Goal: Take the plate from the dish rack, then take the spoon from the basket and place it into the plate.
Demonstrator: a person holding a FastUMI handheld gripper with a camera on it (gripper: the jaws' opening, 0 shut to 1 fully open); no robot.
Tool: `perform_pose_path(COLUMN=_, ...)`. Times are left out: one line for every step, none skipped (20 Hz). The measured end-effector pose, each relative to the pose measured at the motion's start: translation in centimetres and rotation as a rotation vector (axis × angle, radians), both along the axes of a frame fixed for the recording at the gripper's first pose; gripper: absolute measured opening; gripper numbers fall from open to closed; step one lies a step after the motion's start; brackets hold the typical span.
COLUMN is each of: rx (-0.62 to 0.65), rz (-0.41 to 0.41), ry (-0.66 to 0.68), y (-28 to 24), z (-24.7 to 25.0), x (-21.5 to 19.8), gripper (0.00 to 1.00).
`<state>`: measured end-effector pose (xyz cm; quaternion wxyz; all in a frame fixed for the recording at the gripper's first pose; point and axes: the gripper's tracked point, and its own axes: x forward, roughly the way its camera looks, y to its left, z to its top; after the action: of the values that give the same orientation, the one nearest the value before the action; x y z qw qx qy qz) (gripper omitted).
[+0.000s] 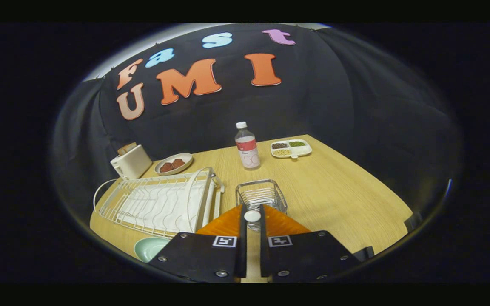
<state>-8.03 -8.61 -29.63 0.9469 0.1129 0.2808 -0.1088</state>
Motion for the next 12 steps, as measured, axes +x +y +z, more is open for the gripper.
perform_pose_path(rx=-0.007, rz=-0.006, ry=-0.013, y=-0.4, z=0.8, x=0.3, gripper=0.13)
perform_pose_path(rx=-0.017, rz=-0.011, ry=-0.027, y=-0.8, z=1.7, x=0.4, gripper=0.12)
perform_pose_path(rx=-0.026, rz=-0.009, ry=-0.042, y=-1.0, z=2.7, x=0.7, gripper=0.12)
perform_pose_path(rx=-0.038, rz=-0.005, ry=-0.051, y=-1.0, z=3.5, x=0.8, gripper=0.12)
perform_pose_path(rx=-0.05, rz=-0.001, ry=-0.059, y=-1.2, z=4.2, x=0.9, gripper=0.12)
perform_pose_path(rx=-0.058, rz=0.006, ry=-0.064, y=-1.2, z=5.0, x=1.0, gripper=0.12)
perform_pose_path(rx=-0.064, rz=0.012, ry=-0.072, y=-1.2, z=5.8, x=1.0, gripper=0.12)
perform_pose_path(rx=-0.073, rz=0.016, ry=-0.086, y=-1.2, z=6.7, x=1.2, gripper=0.12)
perform_pose_path(rx=-0.079, rz=0.022, ry=-0.095, y=-1.1, z=7.5, x=1.4, gripper=0.12)
perform_pose_path(rx=-0.082, rz=0.028, ry=-0.106, y=-0.9, z=8.4, x=1.4, gripper=0.12)
perform_pose_path(rx=-0.079, rz=0.037, ry=-0.119, y=-0.6, z=9.3, x=1.5, gripper=0.12)
perform_pose_path(rx=-0.076, rz=0.045, ry=-0.13, y=-0.3, z=10.1, x=1.6, gripper=0.12)
